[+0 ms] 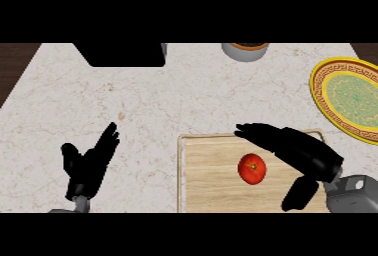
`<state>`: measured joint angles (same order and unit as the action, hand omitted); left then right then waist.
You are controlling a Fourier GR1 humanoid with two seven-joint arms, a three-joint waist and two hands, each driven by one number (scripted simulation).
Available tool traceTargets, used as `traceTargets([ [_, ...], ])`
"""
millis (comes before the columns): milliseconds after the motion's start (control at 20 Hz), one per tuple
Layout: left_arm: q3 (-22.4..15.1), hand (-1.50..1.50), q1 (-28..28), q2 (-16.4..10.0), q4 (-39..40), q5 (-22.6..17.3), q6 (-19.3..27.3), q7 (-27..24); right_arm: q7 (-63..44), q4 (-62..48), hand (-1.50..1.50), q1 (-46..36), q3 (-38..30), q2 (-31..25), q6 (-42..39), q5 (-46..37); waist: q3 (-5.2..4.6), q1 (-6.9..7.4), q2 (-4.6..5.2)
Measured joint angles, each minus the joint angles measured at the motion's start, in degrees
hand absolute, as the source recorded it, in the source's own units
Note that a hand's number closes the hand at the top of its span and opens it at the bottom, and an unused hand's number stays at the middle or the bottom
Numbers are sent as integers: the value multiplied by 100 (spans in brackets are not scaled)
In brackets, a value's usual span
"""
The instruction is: Pick the tomato from the tray and place it in the plate
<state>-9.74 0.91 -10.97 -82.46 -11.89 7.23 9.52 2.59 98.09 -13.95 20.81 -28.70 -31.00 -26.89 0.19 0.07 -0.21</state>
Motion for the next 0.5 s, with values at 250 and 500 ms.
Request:
traceTargets([
  [250, -1, 0, 17, 122, -85, 155, 72, 81, -68, -188, -150, -78, 32, 225, 97, -611, 4, 12, 1],
  [500, 150, 0, -79, 159, 83, 179, -93, 78, 0, -485, -150, -119, 82, 536, 172, -1147, 5, 13, -1],
])
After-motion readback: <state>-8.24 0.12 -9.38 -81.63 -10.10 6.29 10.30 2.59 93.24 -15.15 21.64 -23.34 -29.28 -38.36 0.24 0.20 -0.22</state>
